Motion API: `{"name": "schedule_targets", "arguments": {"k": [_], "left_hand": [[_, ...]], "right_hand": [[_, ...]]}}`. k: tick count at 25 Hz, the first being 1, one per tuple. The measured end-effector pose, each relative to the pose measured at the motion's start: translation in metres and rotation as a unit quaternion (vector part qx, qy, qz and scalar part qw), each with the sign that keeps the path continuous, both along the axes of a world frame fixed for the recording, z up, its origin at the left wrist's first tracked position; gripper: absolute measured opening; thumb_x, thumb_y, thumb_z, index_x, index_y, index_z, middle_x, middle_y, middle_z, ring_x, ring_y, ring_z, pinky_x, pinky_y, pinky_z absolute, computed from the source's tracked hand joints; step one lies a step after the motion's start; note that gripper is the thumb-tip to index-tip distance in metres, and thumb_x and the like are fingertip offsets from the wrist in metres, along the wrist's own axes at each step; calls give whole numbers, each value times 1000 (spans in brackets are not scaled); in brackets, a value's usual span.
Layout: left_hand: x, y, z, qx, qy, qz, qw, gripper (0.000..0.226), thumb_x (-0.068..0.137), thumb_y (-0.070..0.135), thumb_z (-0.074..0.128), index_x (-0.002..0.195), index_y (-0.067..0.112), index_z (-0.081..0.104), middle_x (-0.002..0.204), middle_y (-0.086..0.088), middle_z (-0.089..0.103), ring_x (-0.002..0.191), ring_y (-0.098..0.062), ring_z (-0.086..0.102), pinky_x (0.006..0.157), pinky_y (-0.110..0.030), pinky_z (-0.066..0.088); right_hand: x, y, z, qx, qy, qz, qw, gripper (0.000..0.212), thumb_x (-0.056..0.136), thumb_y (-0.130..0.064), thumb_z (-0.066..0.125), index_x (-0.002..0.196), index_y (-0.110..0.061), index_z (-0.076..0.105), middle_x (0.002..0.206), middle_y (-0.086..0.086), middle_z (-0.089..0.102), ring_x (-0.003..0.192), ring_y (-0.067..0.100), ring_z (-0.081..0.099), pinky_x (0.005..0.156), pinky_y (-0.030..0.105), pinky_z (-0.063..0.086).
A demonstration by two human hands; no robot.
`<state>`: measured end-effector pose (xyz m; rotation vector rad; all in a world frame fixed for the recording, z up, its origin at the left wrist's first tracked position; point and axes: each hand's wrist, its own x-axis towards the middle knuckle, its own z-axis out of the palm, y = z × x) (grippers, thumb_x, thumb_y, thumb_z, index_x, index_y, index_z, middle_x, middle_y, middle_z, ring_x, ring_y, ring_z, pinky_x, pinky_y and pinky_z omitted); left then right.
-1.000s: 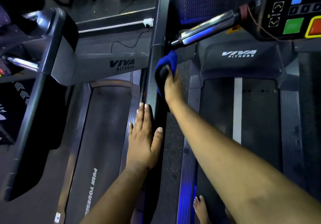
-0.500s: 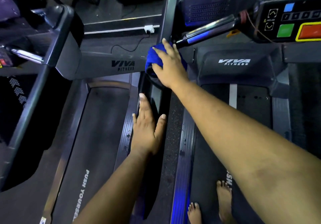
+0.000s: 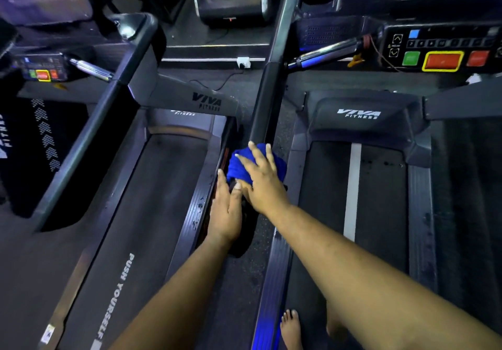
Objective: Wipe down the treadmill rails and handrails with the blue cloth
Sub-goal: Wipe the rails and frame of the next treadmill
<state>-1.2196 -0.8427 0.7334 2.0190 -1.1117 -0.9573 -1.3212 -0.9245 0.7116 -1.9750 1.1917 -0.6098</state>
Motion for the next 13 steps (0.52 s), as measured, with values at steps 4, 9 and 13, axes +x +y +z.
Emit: {"name": "schedule_targets", "arguments": {"k": [4,9,13], "left_hand": [[3,82,0,67,-24,-36,997,88,90,73,28,159,23,7,167,3,5,149,-4,7,124,-39,13],[-2,143,14,92,-62,-74,991,107,73,86,24,157,20,26,166,-7,16,154,-19,7,124,-43,12],[-24,156,32,3,-60,-75,995,68,89,63,56,135,13,57,145,-10,45,138,-22,40,107,-23,29]], "right_hand": [[-3,78,-3,55,4,9,998,67,97,-29,59,155,-33,24,165,-9,-10,153,26,-10,124,43,11],[-24,161,19,79,19,-2,997,64,96,-18,57,153,-31,31,164,1,10,147,28,19,121,41,24],[-62,184,47,97,-99,-167,976,63,84,-25,69,144,-21,49,139,9,41,128,22,45,114,32,33]]}}
